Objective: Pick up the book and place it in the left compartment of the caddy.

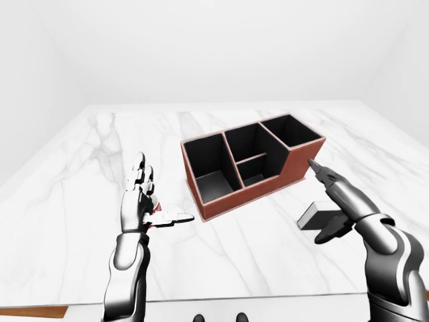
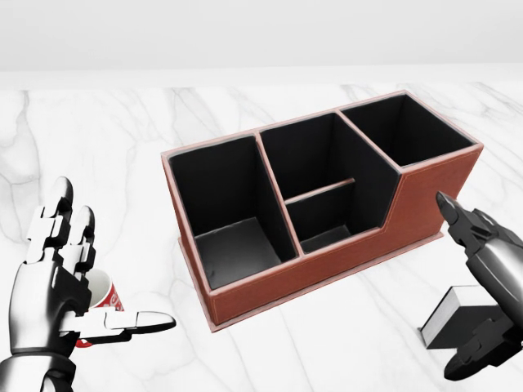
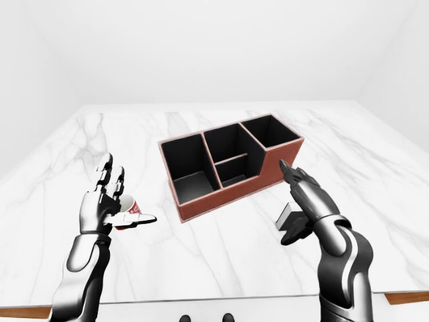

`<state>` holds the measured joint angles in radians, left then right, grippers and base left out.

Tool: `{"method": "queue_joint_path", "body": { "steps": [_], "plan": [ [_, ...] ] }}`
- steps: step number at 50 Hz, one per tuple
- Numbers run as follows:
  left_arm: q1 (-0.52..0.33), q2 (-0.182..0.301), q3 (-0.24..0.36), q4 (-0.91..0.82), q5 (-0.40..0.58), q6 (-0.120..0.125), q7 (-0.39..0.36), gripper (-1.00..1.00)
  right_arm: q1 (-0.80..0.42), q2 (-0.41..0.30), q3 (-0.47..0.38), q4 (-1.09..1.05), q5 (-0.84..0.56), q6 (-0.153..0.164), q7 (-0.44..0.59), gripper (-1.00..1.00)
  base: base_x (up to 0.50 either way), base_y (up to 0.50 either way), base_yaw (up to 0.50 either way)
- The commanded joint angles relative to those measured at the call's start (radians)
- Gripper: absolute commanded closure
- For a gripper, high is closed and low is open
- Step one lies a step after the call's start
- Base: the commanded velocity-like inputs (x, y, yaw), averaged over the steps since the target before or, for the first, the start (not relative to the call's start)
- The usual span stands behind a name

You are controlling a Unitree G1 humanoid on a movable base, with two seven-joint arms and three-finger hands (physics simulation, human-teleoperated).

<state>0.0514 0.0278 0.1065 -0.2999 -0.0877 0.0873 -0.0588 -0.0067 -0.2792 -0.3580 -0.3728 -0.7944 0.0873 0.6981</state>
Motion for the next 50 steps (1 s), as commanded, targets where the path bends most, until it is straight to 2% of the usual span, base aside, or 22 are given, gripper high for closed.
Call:
{"method": "queue_joint_path", "body": {
  "steps": [1,24,45,50],
  "plan": [
    [-0.001,0.000,0.000,0.003,0.000,0.000,0.002,-1.00,-0.035,-0.040,-0.001,0.049,-0.196,0.000,0.000,-1.00,0.00,0.00,0.00],
    [-0.004,0.000,-0.001,-0.002,0.002,0.000,0.006,-1.00,-0.189,-0.121,0.083,0.414,-0.439,0.000,0.000,-1.00,0.00,0.00,0.00],
    [-0.011,0.002,-0.001,0.009,0.002,0.000,0.004,-1.00,-0.362,-0.183,0.181,0.782,-0.532,0.000,0.000,-1.00,0.00,0.00,0.00],
    [-0.012,0.003,0.000,0.011,0.001,0.000,0.004,-1.00,-0.433,-0.195,0.218,0.931,-0.546,0.000,0.000,-1.00,0.00,0.00,0.00]
  ]
}}
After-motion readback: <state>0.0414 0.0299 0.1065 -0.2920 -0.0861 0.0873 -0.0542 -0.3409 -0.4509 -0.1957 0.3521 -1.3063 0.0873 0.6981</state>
